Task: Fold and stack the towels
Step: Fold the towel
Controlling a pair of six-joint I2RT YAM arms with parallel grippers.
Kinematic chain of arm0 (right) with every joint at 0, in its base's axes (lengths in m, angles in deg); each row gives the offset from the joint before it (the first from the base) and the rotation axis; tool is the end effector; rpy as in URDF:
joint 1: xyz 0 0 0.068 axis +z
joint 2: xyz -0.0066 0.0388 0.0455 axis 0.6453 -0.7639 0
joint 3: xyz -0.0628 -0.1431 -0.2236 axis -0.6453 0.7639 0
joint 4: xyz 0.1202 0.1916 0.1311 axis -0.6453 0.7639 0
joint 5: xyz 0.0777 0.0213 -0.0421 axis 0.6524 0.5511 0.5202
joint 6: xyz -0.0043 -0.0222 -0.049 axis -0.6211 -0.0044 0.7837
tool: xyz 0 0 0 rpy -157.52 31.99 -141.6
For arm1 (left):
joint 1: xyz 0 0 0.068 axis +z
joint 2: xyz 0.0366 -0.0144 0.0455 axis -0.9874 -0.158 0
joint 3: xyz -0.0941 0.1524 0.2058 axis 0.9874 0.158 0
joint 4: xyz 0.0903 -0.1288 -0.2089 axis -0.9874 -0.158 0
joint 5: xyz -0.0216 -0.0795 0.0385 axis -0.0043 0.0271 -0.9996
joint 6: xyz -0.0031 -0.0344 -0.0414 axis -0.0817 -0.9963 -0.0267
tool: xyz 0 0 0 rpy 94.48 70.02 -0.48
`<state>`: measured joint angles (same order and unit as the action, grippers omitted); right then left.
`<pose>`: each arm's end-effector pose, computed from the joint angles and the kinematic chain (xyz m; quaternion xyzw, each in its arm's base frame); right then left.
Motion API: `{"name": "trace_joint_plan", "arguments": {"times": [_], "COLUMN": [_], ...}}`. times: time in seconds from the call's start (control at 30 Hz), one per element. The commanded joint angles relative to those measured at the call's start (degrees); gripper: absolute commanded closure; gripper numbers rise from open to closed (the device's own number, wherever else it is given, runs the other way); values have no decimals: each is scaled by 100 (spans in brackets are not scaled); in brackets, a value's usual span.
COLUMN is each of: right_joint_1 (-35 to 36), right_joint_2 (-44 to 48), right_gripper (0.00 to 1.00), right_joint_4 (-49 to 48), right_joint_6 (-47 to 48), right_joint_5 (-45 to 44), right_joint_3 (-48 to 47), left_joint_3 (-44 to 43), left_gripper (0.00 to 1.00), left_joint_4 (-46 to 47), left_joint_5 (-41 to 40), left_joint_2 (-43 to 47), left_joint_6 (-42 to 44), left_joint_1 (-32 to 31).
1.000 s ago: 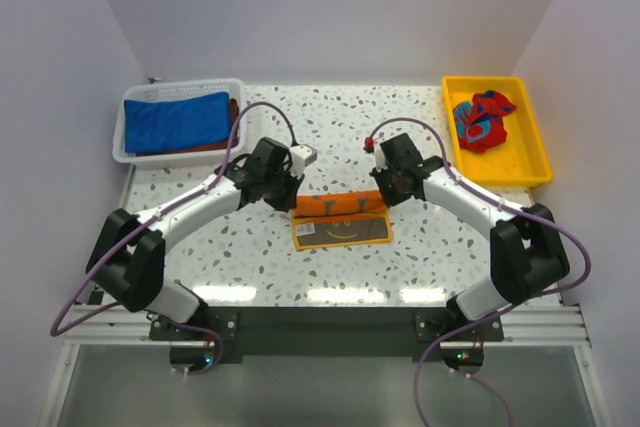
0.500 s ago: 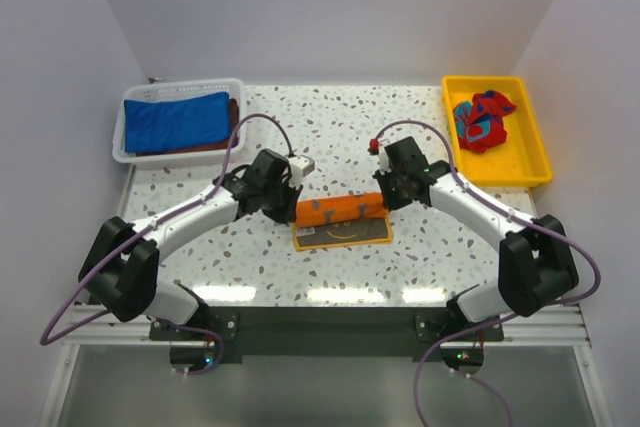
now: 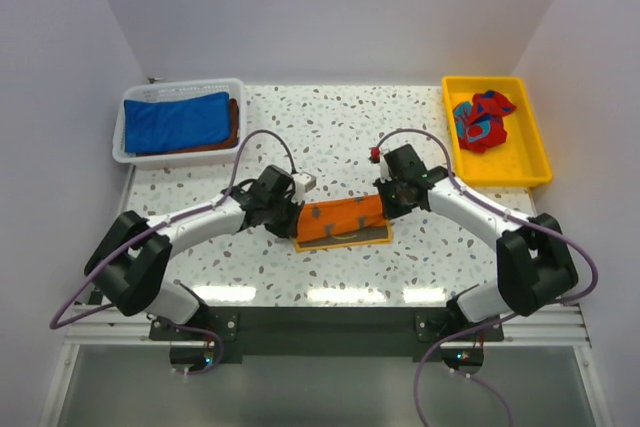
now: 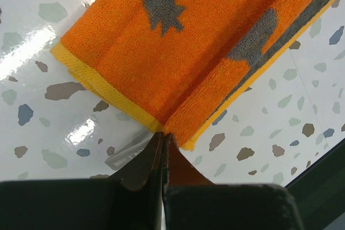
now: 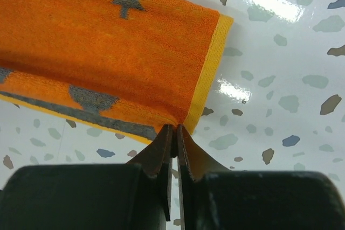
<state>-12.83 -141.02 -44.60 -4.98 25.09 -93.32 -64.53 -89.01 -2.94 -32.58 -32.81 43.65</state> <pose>0.2502 0.1307 0.2079 -0.1779 0.9532 0.0848 0.2292 0.2179 -0.1742 0.1805 0.2303 0.9307 -0.1957 0.2059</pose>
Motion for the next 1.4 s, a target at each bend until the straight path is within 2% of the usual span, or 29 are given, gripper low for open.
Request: {"name": "trace_joint_plan", "arguments": {"times": [0.0,0.03,0.2,0.23,0.3,0.33,0.43,0.6,0.63,0.77,0.87,0.93,1.0,1.23,1.37], "right_joint_1": [-46,-46,-2,15,59,60,68,68,68,68,68,68,68,25,24], "right_joint_2": [-168,-168,147,322,543,761,1105,1019,975,799,641,483,351,140,270], "right_gripper": [93,92,66,61,57,56,56,60,61,63,66,67,69,73,71], "right_joint_4": [-33,-33,195,265,458,494,434,-40,-137,-735,-1183,-1491,-1658,-1510,-1325], "right_joint_6": [-119,-136,-172,-189,-242,-338,-566,-900,-1023,-1322,-1577,-1752,-1859,-2464,-2510], "right_joint_5": [-72,8,351,386,526,571,720,747,756,493,334,290,202,-158,-264], "right_joint_3": [87,96,87,79,26,17,69,122,157,578,877,1036,1282,1783,1749], "left_joint_3": [76,67,-56,-82,-135,-170,-293,-610,-645,-514,-452,-277,-31,734,972], "left_gripper": [99,94,68,53,41,29,24,27,32,41,48,58,62,76,80], "left_joint_4": [106,106,-244,-315,-508,-570,-755,-615,-562,122,291,484,590,598,599], "left_joint_5": [-2,7,-362,-415,-511,-616,-775,-820,-837,-819,-932,-977,-1048,-1364,-1443], "left_joint_2": [-135,-153,66,162,540,811,1260,1306,1184,797,385,147,32,-92,-4], "left_joint_6": [-137,-129,-260,-287,-426,-488,-761,-1217,-1332,-1736,-1938,-2079,-2246,-2817,-3055], "left_joint_1": [-80,-132,-291,-335,-379,-405,-467,-520,-554,-678,-766,-801,-801,-792,-801]}}
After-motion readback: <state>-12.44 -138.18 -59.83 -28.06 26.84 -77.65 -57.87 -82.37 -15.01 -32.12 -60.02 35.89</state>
